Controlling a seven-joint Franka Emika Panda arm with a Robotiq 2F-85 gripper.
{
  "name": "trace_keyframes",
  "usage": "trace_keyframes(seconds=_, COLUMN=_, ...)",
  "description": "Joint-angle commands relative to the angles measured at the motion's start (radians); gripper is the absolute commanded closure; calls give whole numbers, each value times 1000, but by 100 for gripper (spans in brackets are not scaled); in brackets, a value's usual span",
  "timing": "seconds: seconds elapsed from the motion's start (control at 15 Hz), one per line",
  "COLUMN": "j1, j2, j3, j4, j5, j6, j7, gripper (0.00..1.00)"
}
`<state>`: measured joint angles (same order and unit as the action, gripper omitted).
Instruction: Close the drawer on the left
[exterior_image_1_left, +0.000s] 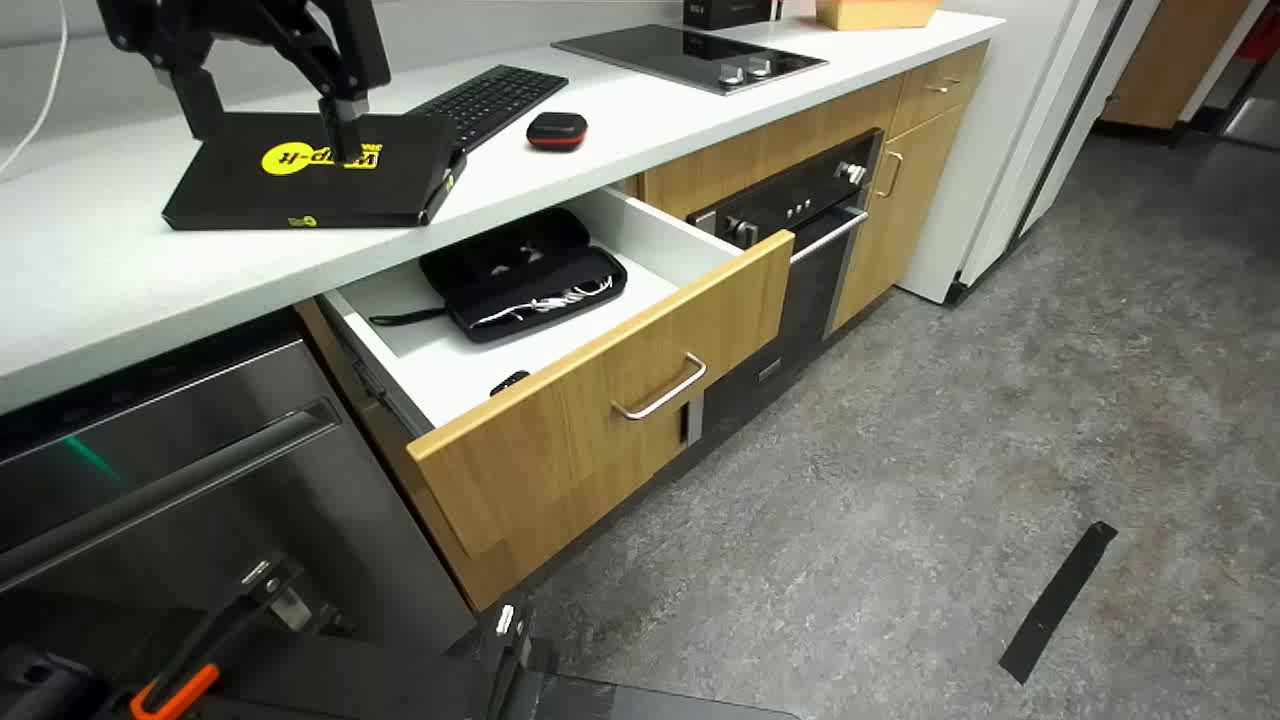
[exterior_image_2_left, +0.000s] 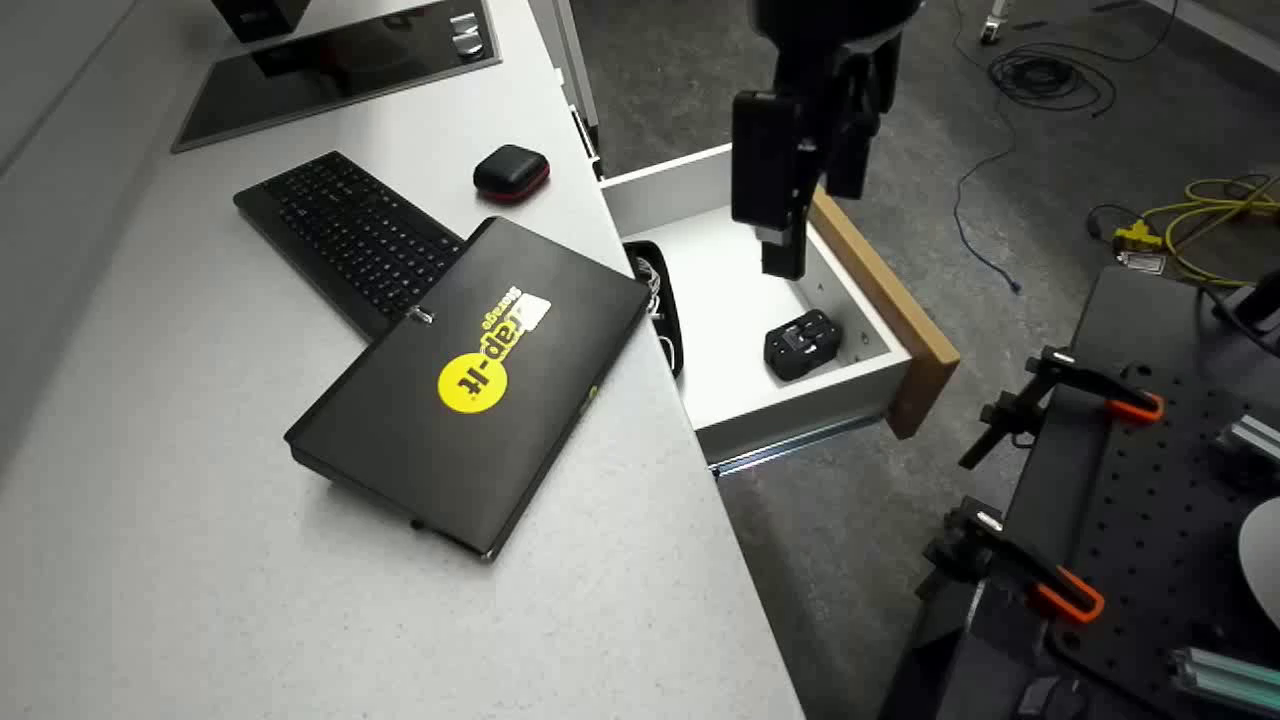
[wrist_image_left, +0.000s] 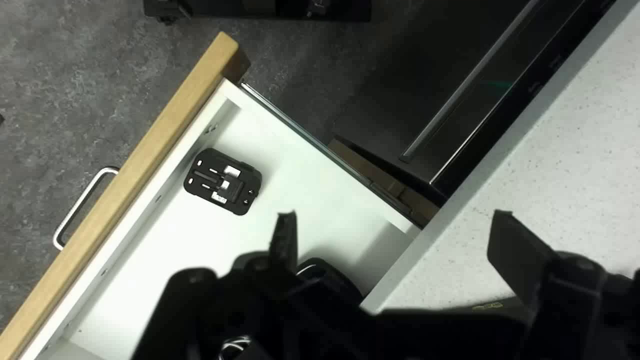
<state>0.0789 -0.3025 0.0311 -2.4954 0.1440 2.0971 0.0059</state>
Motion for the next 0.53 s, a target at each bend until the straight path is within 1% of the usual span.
trace_keyframes(seconds=0.0, j1=-5, j2=1, j3=5, j4=1, j5=1, j6=-2, j7=-1, gripper=0)
trace_keyframes(seconds=0.13, j1=-5, j2=1, j3=5, j4=1, j5=1, j6=-2, j7=-1, gripper=0)
trace_keyframes(seconds=0.2, j1=-16, j2=8, j3=6, j4=1, j5=-19, j6=21, j7=15, gripper=0)
trace_keyframes(seconds=0.33, j1=-51, j2=9, j3=-7, j4=-13, j5=-75, j6=64, j7=34, gripper=0)
trace_keyframes(seconds=0.47, j1=-109, j2=13, j3=-41, j4=-24, j5=-151, j6=106, j7=48, gripper=0)
